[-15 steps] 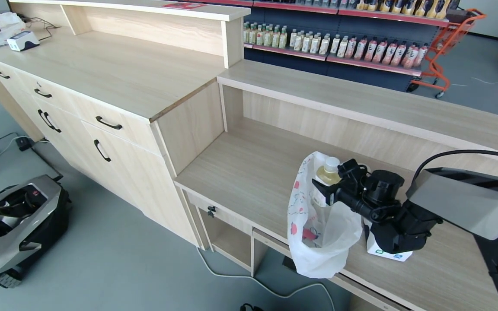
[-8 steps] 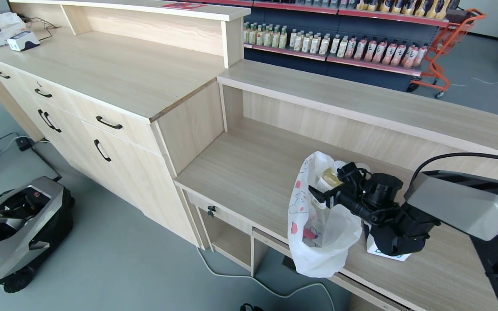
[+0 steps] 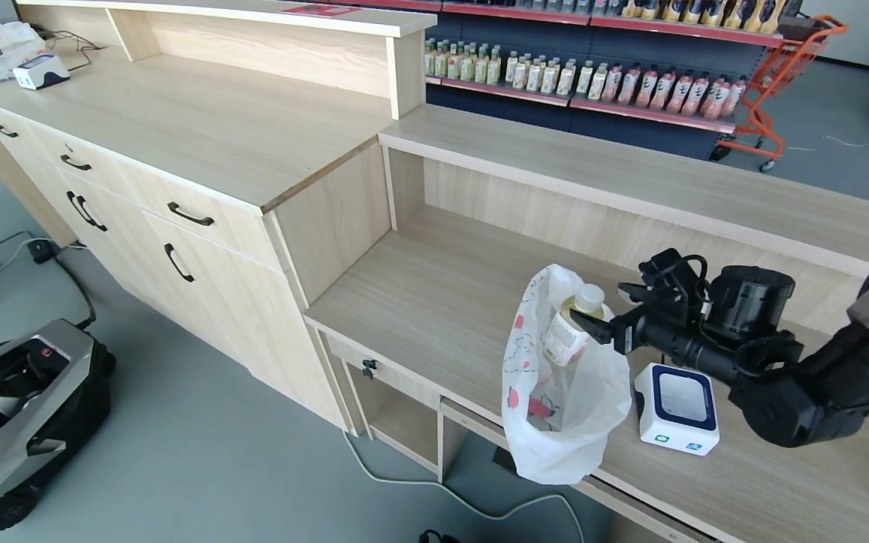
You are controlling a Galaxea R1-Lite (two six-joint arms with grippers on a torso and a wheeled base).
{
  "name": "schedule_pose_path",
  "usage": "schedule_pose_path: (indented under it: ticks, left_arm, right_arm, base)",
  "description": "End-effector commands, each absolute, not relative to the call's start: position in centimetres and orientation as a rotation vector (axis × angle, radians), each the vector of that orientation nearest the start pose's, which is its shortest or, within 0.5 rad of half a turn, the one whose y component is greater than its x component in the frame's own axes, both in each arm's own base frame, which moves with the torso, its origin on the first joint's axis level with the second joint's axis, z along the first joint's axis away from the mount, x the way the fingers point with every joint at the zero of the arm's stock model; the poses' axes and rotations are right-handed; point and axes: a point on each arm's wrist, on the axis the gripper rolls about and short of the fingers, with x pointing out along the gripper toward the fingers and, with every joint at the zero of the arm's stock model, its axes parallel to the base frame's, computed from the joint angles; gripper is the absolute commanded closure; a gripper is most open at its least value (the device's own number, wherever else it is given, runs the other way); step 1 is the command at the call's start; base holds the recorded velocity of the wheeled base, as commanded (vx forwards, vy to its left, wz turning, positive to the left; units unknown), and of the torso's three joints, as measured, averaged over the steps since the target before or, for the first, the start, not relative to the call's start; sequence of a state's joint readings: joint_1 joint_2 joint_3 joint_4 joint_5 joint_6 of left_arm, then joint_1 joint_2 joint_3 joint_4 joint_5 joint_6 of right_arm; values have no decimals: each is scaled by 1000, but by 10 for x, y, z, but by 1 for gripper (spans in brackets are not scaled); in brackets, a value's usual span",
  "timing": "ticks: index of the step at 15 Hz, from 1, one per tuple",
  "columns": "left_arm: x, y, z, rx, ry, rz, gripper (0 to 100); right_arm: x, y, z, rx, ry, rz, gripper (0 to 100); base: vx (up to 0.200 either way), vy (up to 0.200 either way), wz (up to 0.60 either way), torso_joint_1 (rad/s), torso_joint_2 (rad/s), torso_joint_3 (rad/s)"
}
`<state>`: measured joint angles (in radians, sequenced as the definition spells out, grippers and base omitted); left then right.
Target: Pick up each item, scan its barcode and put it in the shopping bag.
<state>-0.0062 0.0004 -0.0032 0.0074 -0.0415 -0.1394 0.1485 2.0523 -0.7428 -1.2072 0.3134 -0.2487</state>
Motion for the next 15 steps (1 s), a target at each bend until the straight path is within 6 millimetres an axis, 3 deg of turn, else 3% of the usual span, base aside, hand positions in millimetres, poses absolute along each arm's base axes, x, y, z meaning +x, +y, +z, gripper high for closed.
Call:
schedule_pose_path:
  ticks: [1, 4, 7, 9, 11, 15]
  left_arm:
    - [-23, -1, 76, -140, 8, -47, 0]
    - [-23, -1, 76, -140, 8, -47, 0]
    - [-23, -1, 76, -140, 8, -47, 0]
    - [-23, -1, 76, -140, 8, -47, 0]
    - [-23, -1, 76, -140, 8, -47, 0]
    - [-23, -1, 76, -140, 8, -47, 0]
  right_arm:
    - [288, 33, 164, -253, -14, 403, 0]
    - [268, -9, 181, -331, 31, 198, 0]
    - [246, -53, 178, -392, 229, -51, 0]
    - [227, -87, 173, -458, 427, -346, 0]
    - [219, -102, 169, -474, 528, -554, 0]
    - [219, -131, 146, -472, 674, -626, 0]
  base:
    - [0, 0, 0, 0, 0, 0]
    - [0, 0, -200, -1, 1, 2]
    - [0, 0, -600, 2, 4, 1]
    - [0, 0, -600, 5, 5, 5]
    - [0, 0, -600, 2, 0, 7]
    - [0, 0, 0, 0, 0, 0]
